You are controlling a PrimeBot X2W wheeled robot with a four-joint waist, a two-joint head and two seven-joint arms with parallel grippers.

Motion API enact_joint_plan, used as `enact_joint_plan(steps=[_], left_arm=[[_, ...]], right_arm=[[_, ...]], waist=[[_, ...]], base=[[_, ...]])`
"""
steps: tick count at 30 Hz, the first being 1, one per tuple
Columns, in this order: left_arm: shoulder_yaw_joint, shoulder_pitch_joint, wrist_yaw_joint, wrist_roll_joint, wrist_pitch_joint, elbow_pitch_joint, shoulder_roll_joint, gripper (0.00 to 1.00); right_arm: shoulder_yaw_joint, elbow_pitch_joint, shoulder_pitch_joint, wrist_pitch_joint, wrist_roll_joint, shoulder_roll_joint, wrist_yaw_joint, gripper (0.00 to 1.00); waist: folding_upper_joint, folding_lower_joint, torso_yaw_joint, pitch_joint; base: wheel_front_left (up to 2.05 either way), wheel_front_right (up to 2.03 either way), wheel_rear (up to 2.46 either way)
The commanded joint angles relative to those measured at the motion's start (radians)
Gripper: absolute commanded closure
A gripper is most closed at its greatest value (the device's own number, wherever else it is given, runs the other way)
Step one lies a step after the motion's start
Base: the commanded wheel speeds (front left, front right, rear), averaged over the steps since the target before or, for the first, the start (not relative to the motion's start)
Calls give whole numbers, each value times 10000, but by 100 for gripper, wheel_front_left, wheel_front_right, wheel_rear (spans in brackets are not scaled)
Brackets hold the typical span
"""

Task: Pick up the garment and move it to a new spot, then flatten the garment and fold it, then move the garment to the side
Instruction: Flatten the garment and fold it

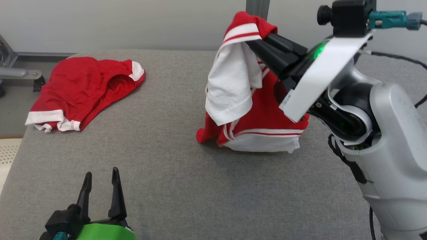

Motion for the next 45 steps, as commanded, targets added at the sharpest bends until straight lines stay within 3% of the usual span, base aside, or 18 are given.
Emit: enact_joint_plan(steps=[1, 8, 14, 23, 29, 32, 37, 45], left_arm=[[-31, 9, 76, -72, -5, 22, 9, 0], [-209, 59, 222, -370, -4, -32, 9, 0], [-233, 131, 352, -511, -5, -114, 9, 0], [-4, 302, 338, -426, -4, -216, 9, 0], [89, 233, 282, -387, -5, -248, 10, 0], [121, 184, 225, -351, -5, -223, 10, 0], [198, 42, 134, -223, -4, -200, 10, 0], [180, -168, 30, -165, -5, -133, 10, 0]], right_arm=[[77, 88, -438, 120, 59, 169, 0, 100], [-105, 1146, -2218, 11, -12, 1109, 0, 100], [-905, 2357, -2827, -608, 56, 1473, 0, 100], [-2366, 4034, -1262, -496, -628, 1519, 0, 100], [-3429, 4545, 814, -302, -1751, 620, 0, 100], [-3448, 4699, 1654, -409, -2303, 32, 2, 100], [-2548, 4962, 2722, -812, -3133, -1194, 0, 100], [-801, 5993, 3353, -1931, -4178, -2315, -6, 100]], waist=[[0, 0, 183, -172], [0, 0, 606, -492], [0, 0, 693, -715], [0, 0, 324, -740], [0, 0, -67, -429], [0, 0, -239, -309], [0, 0, -523, -129], [0, 0, -664, 15]], base=[[0, 0, 0], [0, 0, 0], [0, 0, 0], [0, 0, 0], [0, 0, 0], [0, 0, 0], [0, 0, 0], [0, 0, 0]])
